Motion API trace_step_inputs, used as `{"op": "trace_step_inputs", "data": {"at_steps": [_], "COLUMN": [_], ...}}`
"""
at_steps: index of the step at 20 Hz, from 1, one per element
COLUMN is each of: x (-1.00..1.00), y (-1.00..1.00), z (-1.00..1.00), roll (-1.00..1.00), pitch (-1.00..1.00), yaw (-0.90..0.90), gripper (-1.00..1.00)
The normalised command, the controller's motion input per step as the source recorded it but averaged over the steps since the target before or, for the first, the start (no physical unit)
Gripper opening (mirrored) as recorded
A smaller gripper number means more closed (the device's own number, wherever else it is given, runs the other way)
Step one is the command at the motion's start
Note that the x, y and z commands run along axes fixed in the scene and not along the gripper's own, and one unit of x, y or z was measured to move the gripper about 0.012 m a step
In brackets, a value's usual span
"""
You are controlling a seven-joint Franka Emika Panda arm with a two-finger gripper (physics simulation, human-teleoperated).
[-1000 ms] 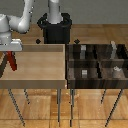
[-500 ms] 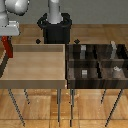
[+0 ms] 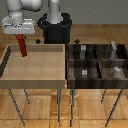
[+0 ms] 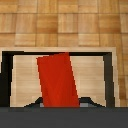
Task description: Place the box of cereal into the appropriate compartment.
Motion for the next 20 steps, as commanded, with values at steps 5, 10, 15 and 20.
{"op": "trace_step_inputs", "data": {"at_steps": [5,10,15,20], "x": [0.00,0.00,0.00,0.00], "y": [1.00,1.00,1.00,1.00], "z": [0.00,0.00,0.00,0.00], "roll": [0.00,0.00,0.00,0.00], "pitch": [0.00,0.00,0.00,0.00], "yaw": [0.00,0.00,0.00,0.00], "gripper": [-1.00,-1.00,-1.00,-1.00]}}
